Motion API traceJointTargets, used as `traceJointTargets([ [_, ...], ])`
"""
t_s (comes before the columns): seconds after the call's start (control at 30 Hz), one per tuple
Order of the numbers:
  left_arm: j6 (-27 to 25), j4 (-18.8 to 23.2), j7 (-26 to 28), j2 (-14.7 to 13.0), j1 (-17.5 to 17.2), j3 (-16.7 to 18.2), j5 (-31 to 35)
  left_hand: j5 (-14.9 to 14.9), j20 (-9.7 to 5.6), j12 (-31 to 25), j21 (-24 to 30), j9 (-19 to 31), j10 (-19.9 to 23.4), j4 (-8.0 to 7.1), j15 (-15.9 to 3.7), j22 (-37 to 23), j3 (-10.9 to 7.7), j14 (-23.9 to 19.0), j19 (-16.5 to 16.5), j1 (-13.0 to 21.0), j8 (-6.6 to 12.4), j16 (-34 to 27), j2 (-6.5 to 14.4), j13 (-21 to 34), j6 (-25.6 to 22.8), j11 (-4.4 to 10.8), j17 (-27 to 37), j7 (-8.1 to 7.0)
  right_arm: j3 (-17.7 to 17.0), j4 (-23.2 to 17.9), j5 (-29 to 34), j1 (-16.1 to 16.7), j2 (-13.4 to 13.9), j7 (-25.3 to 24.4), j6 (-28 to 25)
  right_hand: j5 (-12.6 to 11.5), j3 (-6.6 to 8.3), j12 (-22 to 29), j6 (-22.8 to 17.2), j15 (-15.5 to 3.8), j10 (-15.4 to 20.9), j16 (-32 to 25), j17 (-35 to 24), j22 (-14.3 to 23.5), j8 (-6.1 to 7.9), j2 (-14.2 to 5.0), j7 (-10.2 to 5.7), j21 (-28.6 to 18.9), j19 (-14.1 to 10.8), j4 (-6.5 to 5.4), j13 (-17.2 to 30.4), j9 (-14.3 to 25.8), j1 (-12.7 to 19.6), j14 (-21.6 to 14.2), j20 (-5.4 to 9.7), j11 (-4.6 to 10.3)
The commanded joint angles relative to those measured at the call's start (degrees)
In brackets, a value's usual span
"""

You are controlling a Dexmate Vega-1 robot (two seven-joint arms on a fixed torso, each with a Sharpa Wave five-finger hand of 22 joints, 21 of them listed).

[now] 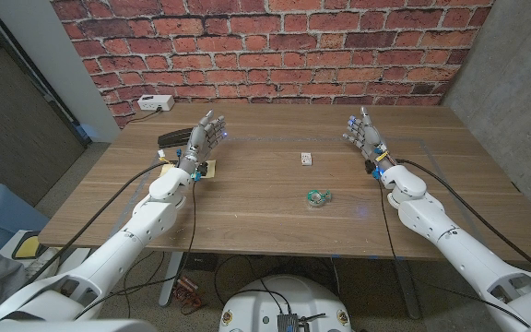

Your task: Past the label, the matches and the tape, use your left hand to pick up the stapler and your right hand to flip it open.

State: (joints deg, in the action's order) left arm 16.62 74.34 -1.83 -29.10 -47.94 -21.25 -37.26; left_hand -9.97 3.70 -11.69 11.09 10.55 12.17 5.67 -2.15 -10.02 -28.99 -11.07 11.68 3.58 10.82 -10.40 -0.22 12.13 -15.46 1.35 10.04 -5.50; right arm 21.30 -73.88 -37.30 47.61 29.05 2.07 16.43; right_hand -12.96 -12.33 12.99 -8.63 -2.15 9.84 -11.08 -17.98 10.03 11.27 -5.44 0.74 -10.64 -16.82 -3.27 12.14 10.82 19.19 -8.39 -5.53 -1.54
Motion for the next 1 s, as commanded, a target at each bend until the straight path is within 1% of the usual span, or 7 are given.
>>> traceJointTargets([
  [0.03, -0.28, -0.46, -0.04, 0.4, 0.37, -0.45, 0.18, -0.39, -0.14, -0.47, 0.22, 0.32, 0.63, 0.05, -0.74, -0.3, -0.37, -0.4, 0.61, 0.49, 0.34, -0.32, 0.01, 0.07, -0.4, 0.1, 0.29, 0.01, 0.09, 0.95, -0.49, -0.85, -0.06, 0.78, -0.7, -0.23, -0.36, 0.16, -0.52, -0.29, 0.36, -0.31, -0.12, 0.09, 0.31, -0.05, 0.04, -0.36, -0.4, -0.06, 0.14, 0.08, 0.49, -0.6, -0.15, -0.02],
  [0.43, 5.81, -4.07, -0.79, 1.37, 0.7, -0.32, 2.2, -0.38, -0.2, -0.91, 0.43, 0.31, 1.65, 0.36, -1.32, -0.27, -0.52, -1.25, 1.15, 0.82, 0.73, -0.61, 0.16, 0.03, -1.52, 0.44, 0.25, -0.29, 0.48, 0.24, -0.12, -1.1, 0.62, 0.75, -2.15, -0.23, -0.42, -0.04, -0.5, -0.28, 0.36, -0.35, 0.27, 0.06, 0.25, -0.07, 0.07, -0.39, -0.39, -0.1, 0.09, 0.06, 0.45, -0.6, -0.17, 0.2],
  [0.47, 6.54, -4.61, -0.79, 1.27, 0.88, -0.43, 2.87, -0.38, -0.23, -0.92, 0.44, 0.31, 1.67, 0.54, -1.38, -0.26, -0.62, -1.27, 1.2, 1.08, 0.75, -0.6, 0.18, 0.02, -1.54, 0.48, 0.23, -0.25, 0.35, 0.36, -0.42, -1.0, 0.39, 0.84, -1.89, -0.23, -0.43, -0.05, -0.5, -0.29, 0.36, -0.35, 0.29, 0.06, 0.25, -0.07, 0.02, -0.39, -0.4, -0.09, 0.09, 0.06, 0.45, -0.6, -0.17, 0.13],
  [0.53, 7.44, -5.35, -1.07, 1.31, 1.07, -0.42, 3.19, -0.31, -1.11, -0.95, 0.35, 0.29, 1.82, 2.47, -1.73, -0.15, -1.44, -1.39, 1.28, 3.73, 0.85, -0.53, -0.01, -0.06, -1.48, 0.84, 0.14, -0.36, 0.28, 0.5, -0.64, -0.89, 0.04, 0.79, -1.59, -0.23, -0.43, -0.08, -0.45, -0.23, 0.35, -0.34, 0.34, 0.05, 0.22, -0.06, 0.01, -0.39, -0.37, -0.09, 0.09, 0.05, 0.46, -0.57, -0.19, 0.09],
  [0.6, 8.09, -5.81, -1.01, 1.51, 1.1, -0.32, 3.25, -0.27, -1.33, -0.96, 0.3, 0.28, 1.86, 3.06, -1.95, -0.12, -1.69, -1.46, 1.27, 4.6, 0.9, -0.51, -0.14, -0.09, -1.55, 1.22, 0.11, -0.3, 0.48, 0.29, -0.26, -0.86, 0.14, 0.4, -1.85, -0.23, -0.44, -0.1, -0.46, -0.28, 0.38, -0.34, 0.4, 0.05, 0.22, -0.06, -0.02, -0.4, -0.39, -0.09, 0.08, 0.05, 0.47, -0.54, -0.17, 0.13],
  [0.63, 8.26, -5.79, -0.59, 1.39, 1.03, -0.35, 3.71, -0.23, -1.31, -0.95, 0.27, 0.27, 1.86, 3.45, -1.97, -0.11, -1.83, -1.46, 1.27, 5.22, 0.95, -0.47, -0.31, -0.11, -1.68, 1.23, 0.09, 0.46, 0.54, 0.07, -0.19, -0.84, 0.15, 0.09, -2.21, -0.23, -0.44, -0.1, -0.48, -0.27, 0.39, -0.34, 0.41, 0.05, 0.23, -0.06, -0.03, -0.4, -0.38, -0.09, 0.08, 0.05, 0.47, -0.54, -0.15, 0.17],
  [1.0, 7.75, -3.66, 4.07, -0.96, 0.28, -1.02, 9.12, -0.26, -1.57, -1.11, 0.18, 0.21, 2.39, 4.75, -2.44, -0.07, -2.76, -1.61, 1.29, 8.7, 0.98, -0.42, -0.66, -0.16, -1.67, 1.88, 0.05, 1.56, 0.91, -1.75, 1.09, -0.26, 0.14, -2.36, -2.8, -0.23, -0.46, -0.17, -0.52, -0.3, 0.58, -0.38, 0.74, 0.04, 0.21, -0.11, 0.02, -0.42, -0.39, -0.09, 0.05, 0.04, 0.5, -0.57, -0.18, 0.12],
])
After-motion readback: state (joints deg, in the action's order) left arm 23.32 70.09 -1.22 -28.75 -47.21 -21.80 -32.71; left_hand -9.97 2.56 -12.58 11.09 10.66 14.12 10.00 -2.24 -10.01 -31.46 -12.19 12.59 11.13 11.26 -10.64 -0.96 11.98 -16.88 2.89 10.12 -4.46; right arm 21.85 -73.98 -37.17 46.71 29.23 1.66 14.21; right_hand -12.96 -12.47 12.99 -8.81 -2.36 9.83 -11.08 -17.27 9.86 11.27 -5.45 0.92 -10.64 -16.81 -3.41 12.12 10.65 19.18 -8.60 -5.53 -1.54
